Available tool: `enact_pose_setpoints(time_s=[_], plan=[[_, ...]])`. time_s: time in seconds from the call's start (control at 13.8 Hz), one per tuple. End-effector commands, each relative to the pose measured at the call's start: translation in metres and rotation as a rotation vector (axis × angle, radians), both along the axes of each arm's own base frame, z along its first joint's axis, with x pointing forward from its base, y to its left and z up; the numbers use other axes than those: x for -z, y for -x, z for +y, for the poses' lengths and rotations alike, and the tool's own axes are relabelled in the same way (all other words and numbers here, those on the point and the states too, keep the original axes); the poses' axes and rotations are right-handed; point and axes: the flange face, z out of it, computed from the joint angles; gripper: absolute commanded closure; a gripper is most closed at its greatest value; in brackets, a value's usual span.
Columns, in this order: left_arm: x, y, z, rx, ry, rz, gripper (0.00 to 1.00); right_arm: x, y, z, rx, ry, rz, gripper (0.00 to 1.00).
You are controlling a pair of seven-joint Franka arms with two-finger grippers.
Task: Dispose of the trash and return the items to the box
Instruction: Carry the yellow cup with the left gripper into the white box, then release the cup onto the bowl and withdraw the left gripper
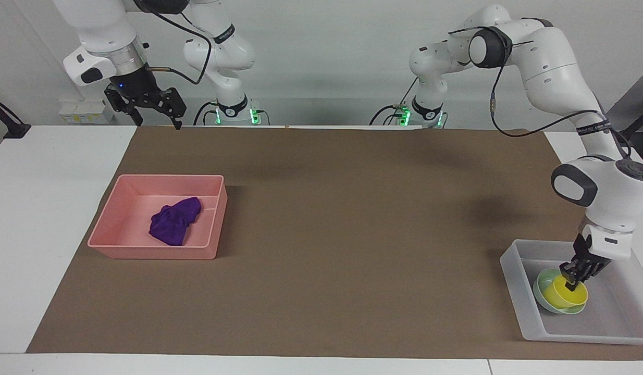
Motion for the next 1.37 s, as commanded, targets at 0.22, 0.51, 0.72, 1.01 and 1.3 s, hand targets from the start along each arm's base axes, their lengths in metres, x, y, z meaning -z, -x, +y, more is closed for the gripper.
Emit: enact_pose_setpoints(time_s=[0.22, 0.51, 0.72, 1.01, 1.3], plan=[[-0.059, 0.024, -0.012, 0.223, -0.054, 0.039, 0.0, 0.001, 0.009, -0.004, -0.022, -0.01, 0.016, 0.0], [-0.112, 0.089, -0.07, 0.422, -0.075, 0.081, 0.0, 0.002, 0.01, -0.007, -0.017, -0.012, 0.018, 0.0], [-0.142, 0.132, -0.114, 0.503, -0.037, 0.178, 0.0, 0.003, 0.011, -0.008, -0.016, -0.017, 0.019, 0.0], [-0.195, 0.175, -0.16, 0.528, -0.02, 0.278, 0.0, 0.007, 0.014, -0.009, -0.013, -0.017, 0.028, 0.0], [-0.244, 0.187, -0.184, 0.512, -0.075, 0.325, 0.0, 0.007, 0.014, -0.009, -0.013, -0.017, 0.028, 0.0]])
